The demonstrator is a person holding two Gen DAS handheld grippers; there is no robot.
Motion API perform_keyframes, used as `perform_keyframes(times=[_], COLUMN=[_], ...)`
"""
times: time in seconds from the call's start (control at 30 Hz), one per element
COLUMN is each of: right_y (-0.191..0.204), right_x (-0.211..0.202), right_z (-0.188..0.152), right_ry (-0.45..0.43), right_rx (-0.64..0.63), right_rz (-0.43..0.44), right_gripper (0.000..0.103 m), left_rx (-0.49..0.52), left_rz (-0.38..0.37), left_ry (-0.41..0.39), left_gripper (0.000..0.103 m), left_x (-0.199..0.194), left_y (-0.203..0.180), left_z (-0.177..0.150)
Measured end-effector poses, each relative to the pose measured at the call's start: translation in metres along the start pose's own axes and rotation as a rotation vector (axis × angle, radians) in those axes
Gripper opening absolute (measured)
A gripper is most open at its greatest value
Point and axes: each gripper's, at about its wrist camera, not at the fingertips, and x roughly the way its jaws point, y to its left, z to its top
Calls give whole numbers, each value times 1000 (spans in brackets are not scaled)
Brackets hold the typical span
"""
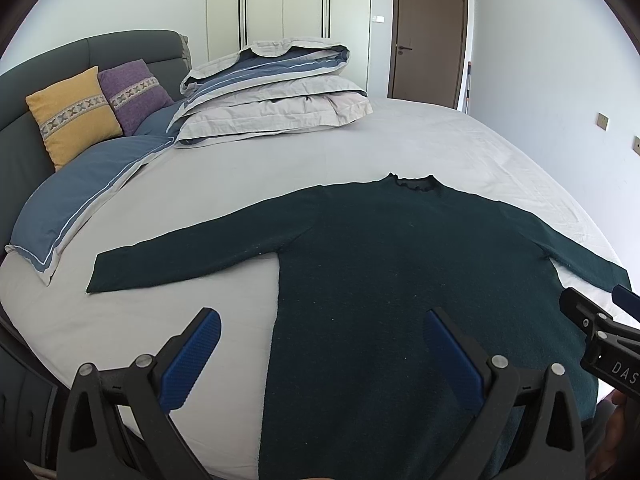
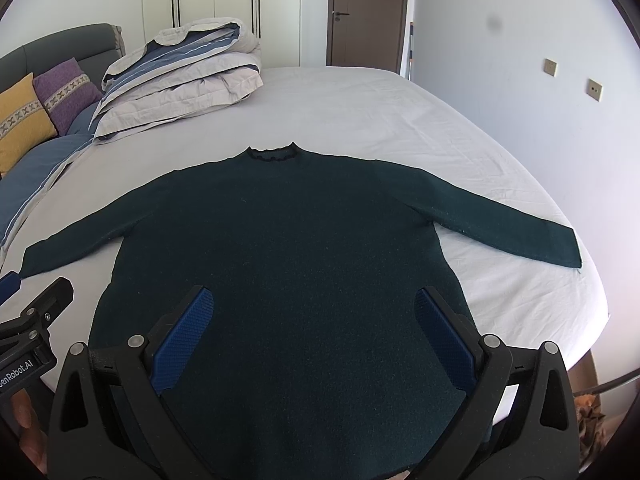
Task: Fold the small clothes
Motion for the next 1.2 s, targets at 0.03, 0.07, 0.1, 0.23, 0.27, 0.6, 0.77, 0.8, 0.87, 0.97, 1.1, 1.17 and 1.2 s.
perform_keyframes(times=[0.03, 0.07, 0.1, 0.23, 0.27, 0.6, 0.77, 0.8, 0.87, 0.97, 1.1, 1.17, 1.2], right_y=[0, 0, 0, 0, 1, 4, 5, 5, 5, 5, 7, 7, 7], right_x=[0, 0, 0, 0, 1, 2, 3, 3, 3, 1, 2, 2, 2], right_z=[0, 0, 0, 0, -1, -3, -2, -3, -3, -2, -5, -5, -5], right_ry=[0, 1, 0, 1, 1, 3, 4, 5, 5, 6, 7, 7, 6], right_rx=[0, 0, 0, 0, -2, -6, -7, -7, -6, -8, -9, -10, -11], right_rz=[0, 1, 1, 1, 0, 2, 0, 0, 0, 1, 1, 0, 0], right_gripper=[102, 102, 102, 102, 102, 102, 102, 102, 102, 102, 102, 102, 102], left_rx=[0, 0, -1, -1, -2, -4, -4, -4, -3, -5, -7, -9, -8], left_rz=[0, 0, 0, 0, 1, -2, -3, -2, -2, -3, -1, -3, -2], left_ry=[0, 0, -1, -1, 0, 0, 0, 0, 0, 2, 2, 2, 2], left_gripper=[103, 103, 103, 103, 103, 103, 103, 103, 103, 103, 103, 103, 103], left_x=[0, 0, 0, 1, 1, 0, 0, 1, 1, 2, 1, 2, 2], left_y=[0, 0, 0, 1, 2, 9, 10, 8, 8, 10, 14, 15, 15], left_z=[0, 0, 0, 0, 0, -2, -2, -2, -2, -2, -4, -4, -5])
